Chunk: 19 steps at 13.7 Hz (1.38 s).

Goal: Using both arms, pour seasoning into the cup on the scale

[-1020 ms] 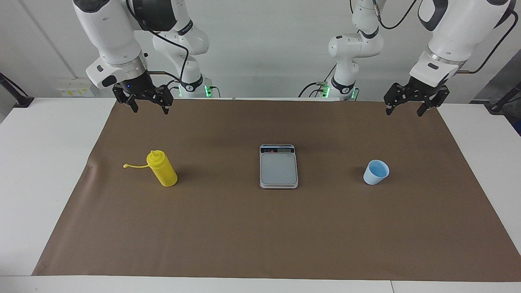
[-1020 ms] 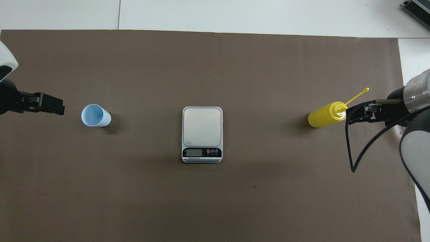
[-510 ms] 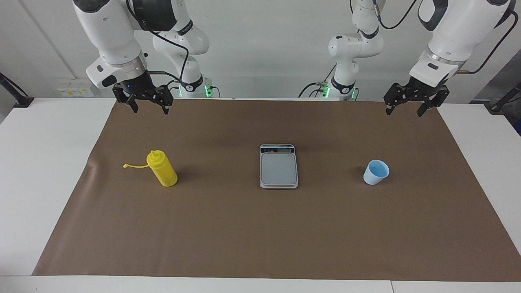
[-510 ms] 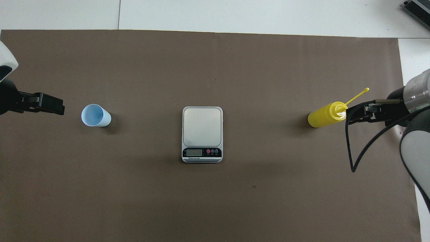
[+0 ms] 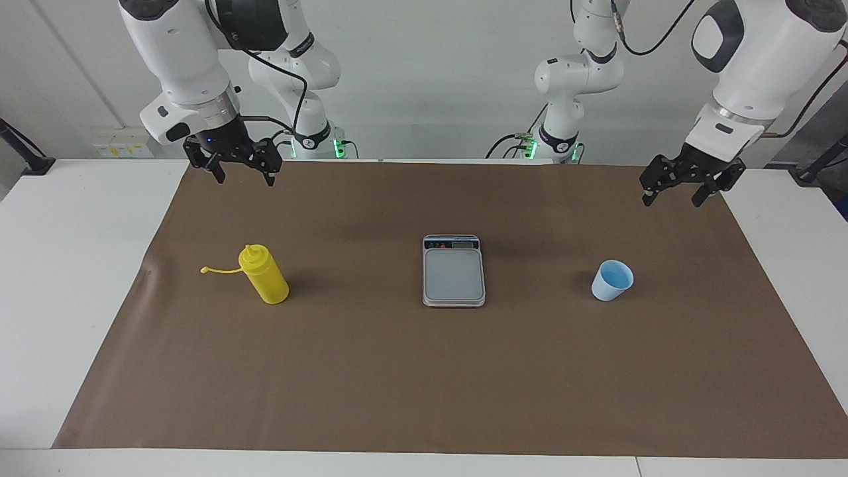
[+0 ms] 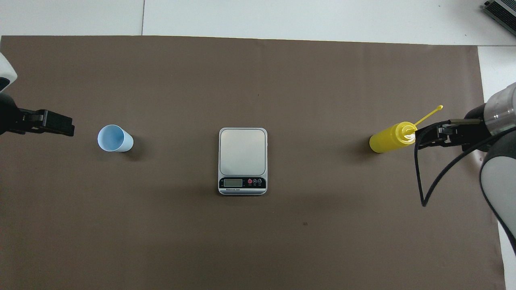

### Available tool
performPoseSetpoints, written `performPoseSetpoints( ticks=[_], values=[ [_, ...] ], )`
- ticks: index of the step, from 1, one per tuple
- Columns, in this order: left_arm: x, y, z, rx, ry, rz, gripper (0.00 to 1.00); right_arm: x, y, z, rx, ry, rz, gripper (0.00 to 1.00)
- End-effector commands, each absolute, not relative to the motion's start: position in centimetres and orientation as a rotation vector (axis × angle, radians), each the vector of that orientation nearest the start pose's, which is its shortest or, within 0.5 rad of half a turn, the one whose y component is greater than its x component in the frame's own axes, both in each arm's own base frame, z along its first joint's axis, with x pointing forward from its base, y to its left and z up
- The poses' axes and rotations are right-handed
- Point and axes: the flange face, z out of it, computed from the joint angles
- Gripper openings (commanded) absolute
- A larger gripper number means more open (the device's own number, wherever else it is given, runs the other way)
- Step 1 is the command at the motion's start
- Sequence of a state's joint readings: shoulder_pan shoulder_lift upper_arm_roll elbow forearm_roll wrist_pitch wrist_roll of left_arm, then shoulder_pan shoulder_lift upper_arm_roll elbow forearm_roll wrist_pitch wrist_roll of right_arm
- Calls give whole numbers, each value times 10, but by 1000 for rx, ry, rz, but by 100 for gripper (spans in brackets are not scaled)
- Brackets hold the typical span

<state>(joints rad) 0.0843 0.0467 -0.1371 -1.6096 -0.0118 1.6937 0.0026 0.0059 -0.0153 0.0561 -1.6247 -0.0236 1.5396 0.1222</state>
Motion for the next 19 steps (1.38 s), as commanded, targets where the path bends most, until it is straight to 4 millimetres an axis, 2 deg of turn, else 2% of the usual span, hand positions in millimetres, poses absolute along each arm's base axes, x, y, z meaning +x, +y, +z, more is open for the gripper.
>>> performPoseSetpoints(
  ticks=[1, 2, 3, 6, 7, 14, 15, 17, 19],
  values=[
    [599, -13, 544, -3159, 32, -57, 100, 539, 28, 605, -3169, 99, 86, 100],
    [601, 0, 527, -3159, -10, -76, 100, 539, 28, 605, -3167, 99, 86, 100],
    [599, 4, 507, -3160, -62, -74, 100, 539, 28, 605, -3169, 99, 86, 100],
    [586, 1, 448, -3145, -341, -119, 100, 539, 28, 605, -3167, 99, 86, 100],
    [577, 0, 437, -3141, -355, -138, 100, 539, 28, 605, -3169, 99, 86, 100],
    [557, 0, 381, -3127, -526, -119, 100, 539, 28, 605, -3167, 99, 86, 100],
    [556, 0, 376, -3129, -543, -105, 100, 539, 28, 605, -3169, 99, 89, 100],
    [561, -1, 355, -3127, -579, -80, 100, 539, 28, 605, -3169, 99, 89, 100],
    [561, -1, 353, -3127, -581, -65, 100, 539, 28, 603, -3168, 99, 91, 100]
  ],
)
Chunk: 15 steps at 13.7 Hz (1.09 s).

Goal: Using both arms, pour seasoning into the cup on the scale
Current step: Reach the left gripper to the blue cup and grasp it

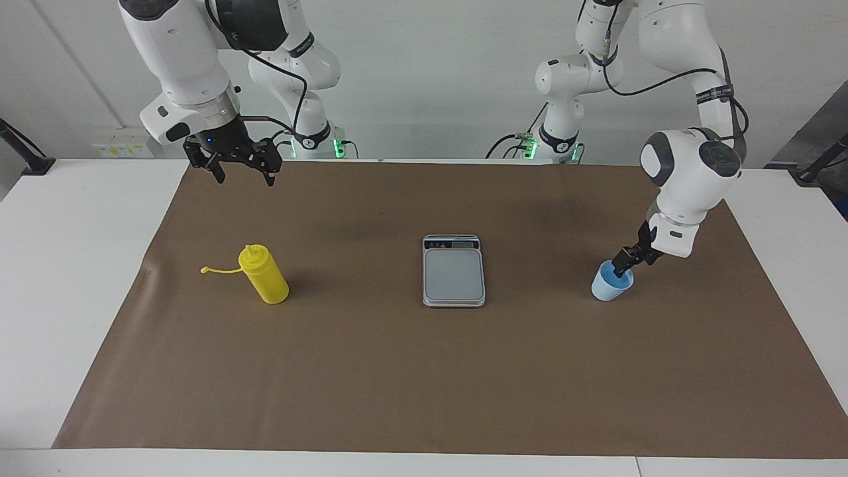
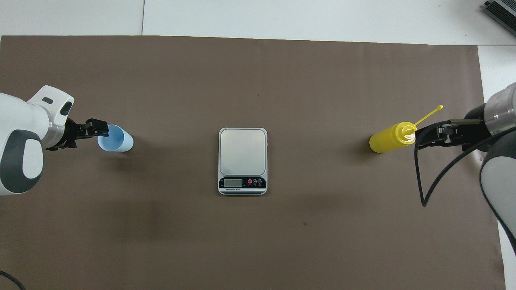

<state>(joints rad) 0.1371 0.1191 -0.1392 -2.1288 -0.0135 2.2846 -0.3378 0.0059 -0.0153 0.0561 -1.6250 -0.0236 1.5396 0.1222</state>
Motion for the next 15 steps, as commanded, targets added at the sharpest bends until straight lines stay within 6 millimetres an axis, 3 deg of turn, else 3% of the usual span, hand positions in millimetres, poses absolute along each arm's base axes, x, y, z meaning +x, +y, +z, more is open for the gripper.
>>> performPoseSetpoints(
  ticks=[1, 6, 11, 15],
  values=[
    [561, -1, 354, -3127, -579, -70, 92, 539, 28, 603, -3168, 99, 91, 100],
    [561, -6, 353, -3136, -529, -75, 0, 538, 28, 603, -3168, 99, 94, 100],
    [567, -8, 363, -3149, -390, -27, 0, 539, 28, 603, -3169, 99, 91, 100],
    [587, -5, 419, -3157, -315, 18, 0, 538, 28, 603, -3168, 99, 94, 100]
  ],
)
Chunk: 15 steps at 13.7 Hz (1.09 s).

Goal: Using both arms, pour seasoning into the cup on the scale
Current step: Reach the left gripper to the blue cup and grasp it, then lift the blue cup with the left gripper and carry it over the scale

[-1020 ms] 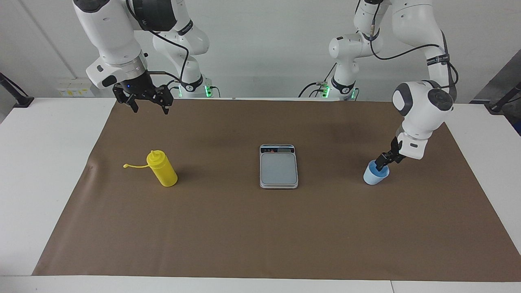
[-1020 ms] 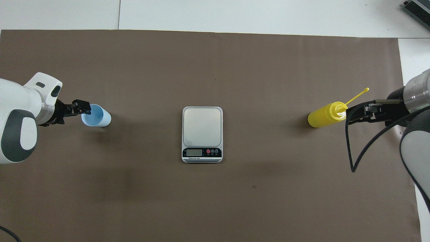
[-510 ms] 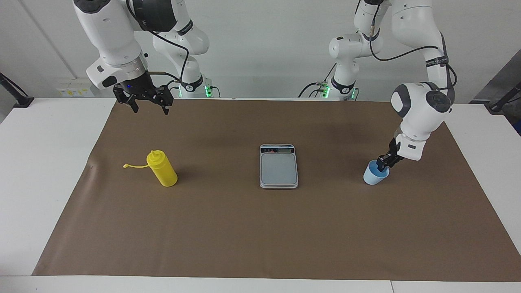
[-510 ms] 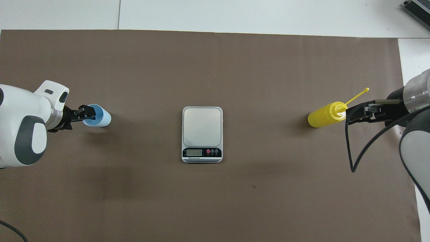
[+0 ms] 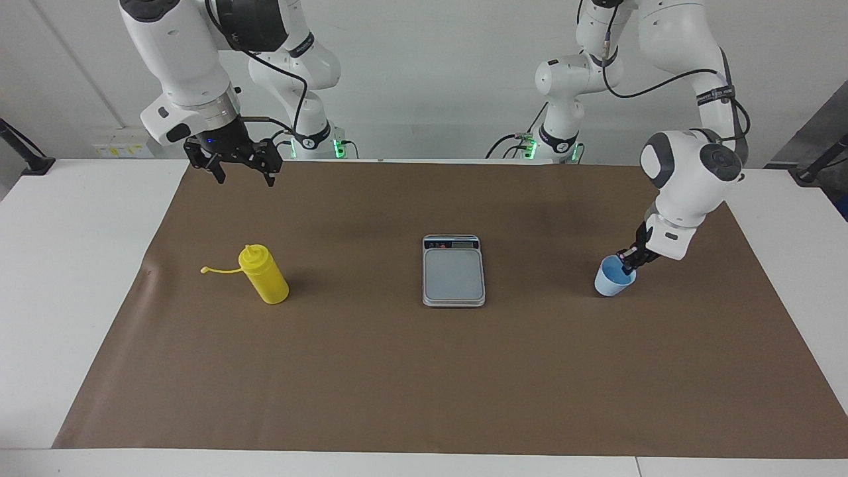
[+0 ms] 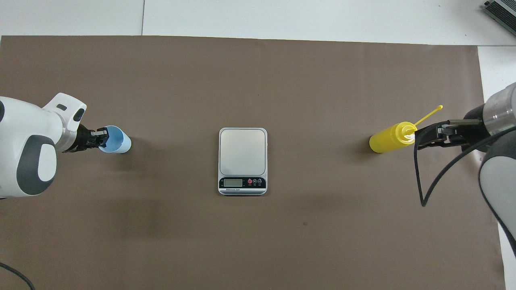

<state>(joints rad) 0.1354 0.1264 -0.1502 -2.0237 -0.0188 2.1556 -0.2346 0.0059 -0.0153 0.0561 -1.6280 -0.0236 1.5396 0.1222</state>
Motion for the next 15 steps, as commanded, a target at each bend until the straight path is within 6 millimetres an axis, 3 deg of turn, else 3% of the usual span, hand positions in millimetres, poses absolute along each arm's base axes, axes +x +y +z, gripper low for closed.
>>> performPoseSetpoints(
  ticks=[1, 2, 5, 8, 11, 15],
  values=[
    [592, -11, 435, -3163, -299, 12, 0, 539, 28, 603, -3168, 99, 91, 100],
    [597, -16, 447, -3181, -308, 6, 0, 538, 28, 603, -3169, 99, 94, 100],
    [602, -72, 473, -3230, -253, -41, 0, 538, 28, 603, -3169, 99, 94, 100],
    [593, -165, 471, -3245, -230, -134, 0, 539, 27, 603, -3169, 102, 94, 100],
    [578, -235, 468, -3270, -254, -170, 0, 539, 26, 604, -3169, 102, 91, 100],
    [556, -294, 457, -3274, -190, -150, 0, 540, 22, 605, -3168, 119, 87, 100]
  ],
)
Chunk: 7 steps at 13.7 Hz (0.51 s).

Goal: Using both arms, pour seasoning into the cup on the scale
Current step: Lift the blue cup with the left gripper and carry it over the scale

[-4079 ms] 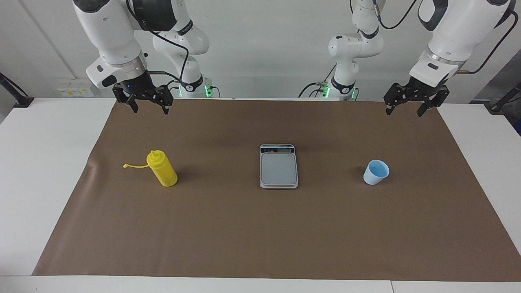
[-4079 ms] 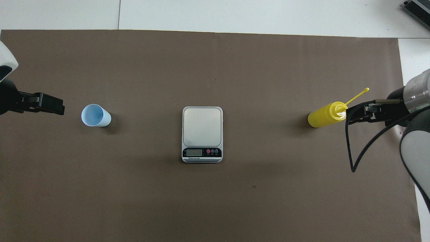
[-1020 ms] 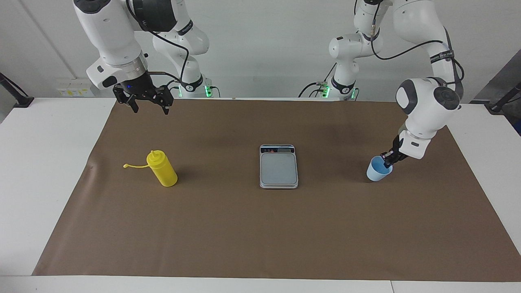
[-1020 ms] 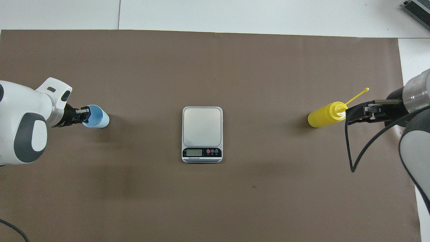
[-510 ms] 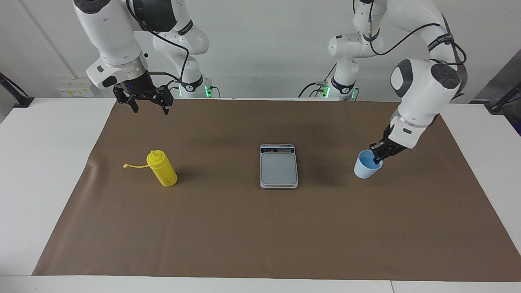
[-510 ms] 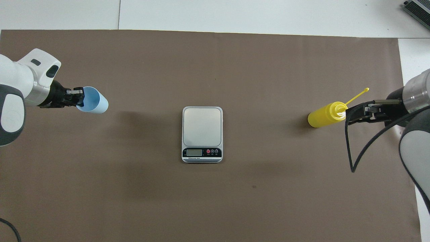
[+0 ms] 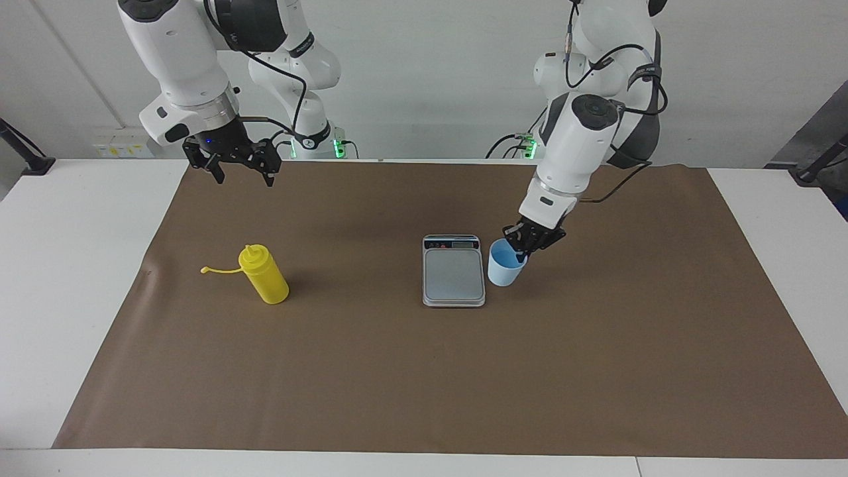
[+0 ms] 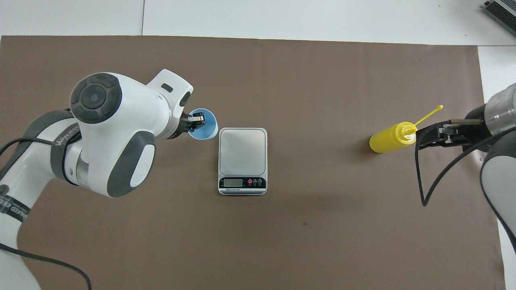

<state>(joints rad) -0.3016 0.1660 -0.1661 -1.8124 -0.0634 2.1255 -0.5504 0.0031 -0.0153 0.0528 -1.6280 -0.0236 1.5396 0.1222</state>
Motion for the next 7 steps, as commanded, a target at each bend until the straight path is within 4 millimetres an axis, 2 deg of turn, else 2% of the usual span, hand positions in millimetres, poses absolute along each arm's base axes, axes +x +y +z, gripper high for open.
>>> performPoseSetpoints(
  ticks=[1, 2, 7],
  values=[
    [550, -317, 438, -3246, -193, -126, 0, 540, 20, 605, -3167, 123, 87, 100],
    [547, -332, 435, -3235, -205, -151, 0, 540, 12, 605, -3166, 145, 89, 100],
    [528, -353, 414, -3231, -164, -99, 0, 540, 1, 604, -3163, 189, 95, 100]
  ],
)
